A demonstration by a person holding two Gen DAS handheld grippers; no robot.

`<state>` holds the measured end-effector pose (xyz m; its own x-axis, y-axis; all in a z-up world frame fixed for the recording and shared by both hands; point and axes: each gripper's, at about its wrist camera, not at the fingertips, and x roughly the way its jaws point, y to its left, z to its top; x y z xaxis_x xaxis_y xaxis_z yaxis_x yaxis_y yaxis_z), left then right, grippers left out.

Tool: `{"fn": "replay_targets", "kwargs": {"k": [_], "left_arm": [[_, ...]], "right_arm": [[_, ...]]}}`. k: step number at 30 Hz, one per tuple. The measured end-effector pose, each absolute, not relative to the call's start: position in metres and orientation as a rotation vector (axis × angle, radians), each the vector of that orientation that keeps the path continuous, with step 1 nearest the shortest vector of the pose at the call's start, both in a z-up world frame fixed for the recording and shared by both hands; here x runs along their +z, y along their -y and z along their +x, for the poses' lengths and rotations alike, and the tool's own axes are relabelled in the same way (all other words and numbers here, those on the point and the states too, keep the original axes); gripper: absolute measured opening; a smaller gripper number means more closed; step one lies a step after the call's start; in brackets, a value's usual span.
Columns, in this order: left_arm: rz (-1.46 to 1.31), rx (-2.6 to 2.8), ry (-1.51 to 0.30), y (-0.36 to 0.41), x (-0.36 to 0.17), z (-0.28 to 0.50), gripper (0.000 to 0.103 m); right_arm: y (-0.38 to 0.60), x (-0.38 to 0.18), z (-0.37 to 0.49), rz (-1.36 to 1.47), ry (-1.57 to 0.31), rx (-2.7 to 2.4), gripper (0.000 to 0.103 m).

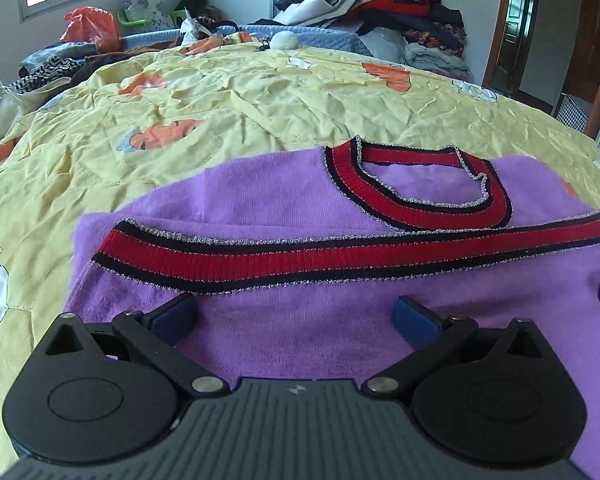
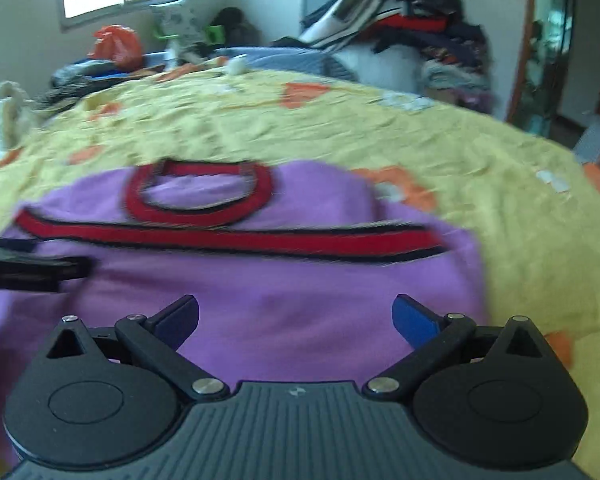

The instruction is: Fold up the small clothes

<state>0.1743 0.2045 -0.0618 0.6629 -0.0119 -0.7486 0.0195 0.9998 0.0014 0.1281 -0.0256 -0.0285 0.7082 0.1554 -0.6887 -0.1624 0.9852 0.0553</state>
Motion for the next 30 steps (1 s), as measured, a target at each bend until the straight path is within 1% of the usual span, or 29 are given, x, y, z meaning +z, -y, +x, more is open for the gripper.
{"fn": "replay_targets", "kwargs": {"k": [4,6,8,13,17,24,30], "left_arm": [[-0.030,0.016,-0.848,-0.209,-0.046,0.163,0.103],[-0.050,0.002,-0.815,-0.211,-0.033,0.145,0.103],[-0.065,0.007,-0.809,-0.213,-0.027,0.127,0.103],[-0.066,0.041,-0.886,-0.219,-0.049,0.109,0.103],[-0.033,0.034,-0.836,-0.220,-0.057,0.100,0.103],[-0.015,0.030,-0.813,-0.221,-0.060,0.100,0.103],[0.041,-0.015,-0.861,-0.235,-0.057,0.093,0.103]], "right_arm": [[0.007,-0.040,0.128,-0.053,-0.768,0.137,0.103],[0.010,-0.050,0.131,-0.029,-0.787,0.140,0.103],[0.016,-0.054,0.130,-0.002,-0.760,0.153,0.103],[0.017,-0.058,0.127,-0.003,-0.728,0.153,0.103],[0.018,-0.058,0.128,0.005,-0.724,0.156,0.103],[0.021,-0.058,0.130,0.017,-0.723,0.156,0.103],[0.044,-0.058,0.121,0.048,-0.711,0.177,0.103]]}}
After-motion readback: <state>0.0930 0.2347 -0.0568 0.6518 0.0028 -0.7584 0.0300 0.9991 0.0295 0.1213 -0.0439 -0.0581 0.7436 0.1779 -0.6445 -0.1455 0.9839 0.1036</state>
